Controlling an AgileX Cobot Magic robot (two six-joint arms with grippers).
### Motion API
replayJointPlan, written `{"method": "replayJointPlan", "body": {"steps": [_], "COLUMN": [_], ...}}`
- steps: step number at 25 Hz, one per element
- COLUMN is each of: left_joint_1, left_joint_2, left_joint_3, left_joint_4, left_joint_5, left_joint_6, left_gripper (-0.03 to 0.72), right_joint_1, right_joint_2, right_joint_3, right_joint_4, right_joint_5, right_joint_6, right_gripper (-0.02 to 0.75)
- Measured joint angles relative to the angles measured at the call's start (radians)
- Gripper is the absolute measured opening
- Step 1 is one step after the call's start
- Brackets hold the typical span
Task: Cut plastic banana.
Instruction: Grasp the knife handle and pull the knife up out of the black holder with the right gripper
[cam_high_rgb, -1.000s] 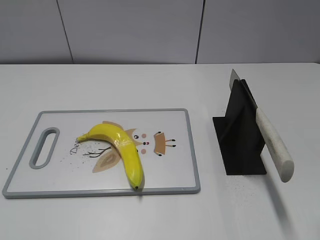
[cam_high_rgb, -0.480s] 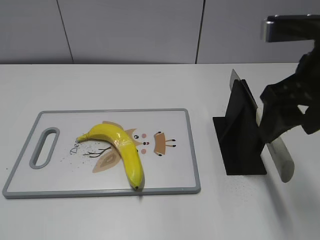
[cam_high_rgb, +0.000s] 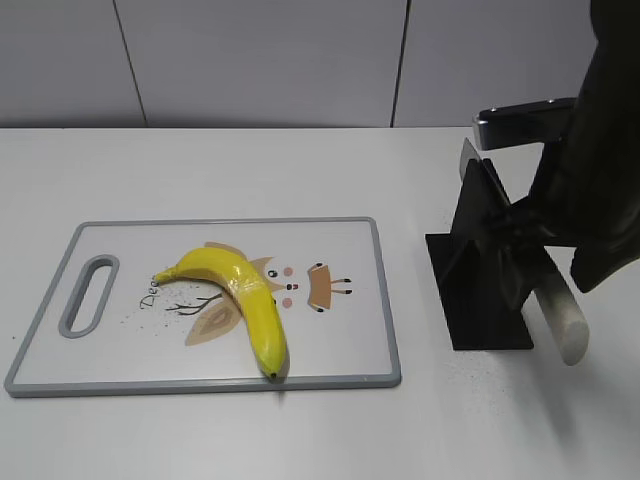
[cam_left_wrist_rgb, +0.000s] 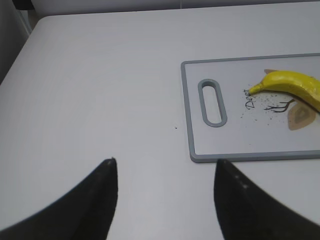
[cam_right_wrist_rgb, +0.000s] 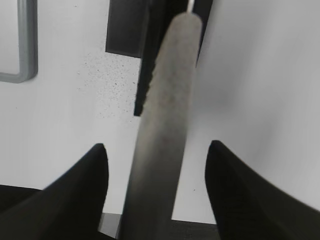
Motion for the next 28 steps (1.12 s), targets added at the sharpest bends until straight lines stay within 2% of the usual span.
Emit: {"method": "replayJointPlan", "body": {"steps": [7, 9, 10, 18, 28], "left_joint_1": [0.000, 0.000, 0.000, 0.000, 0.000], "left_joint_2": [0.000, 0.000, 0.000, 0.000, 0.000], "left_joint_3": [0.000, 0.000, 0.000, 0.000, 0.000], "left_joint_4": [0.000, 0.000, 0.000, 0.000, 0.000], "left_joint_5": [0.000, 0.000, 0.000, 0.000, 0.000], "left_joint_6": [0.000, 0.000, 0.000, 0.000, 0.000], "left_gripper": [0.592, 0.592, 0.592, 0.592, 0.592], "right_joint_1": [0.000, -0.001, -0.003, -0.005, -0.003], "right_joint_2": [0.061, 0.063, 0.063, 0.039, -0.200], "right_joint_3": [0.000, 0.000, 0.000, -0.001, -0.002], "right_joint_4": [0.025, 0.042, 0.042, 0.059, 0.052], "right_joint_5": [-0.008, -0.008, -0.004, -0.002, 0.017], "right_joint_6": [0.001, 0.003, 0.022, 0.039, 0.092], "right_gripper": [0.335, 0.200, 0.169, 0.169, 0.164]}}
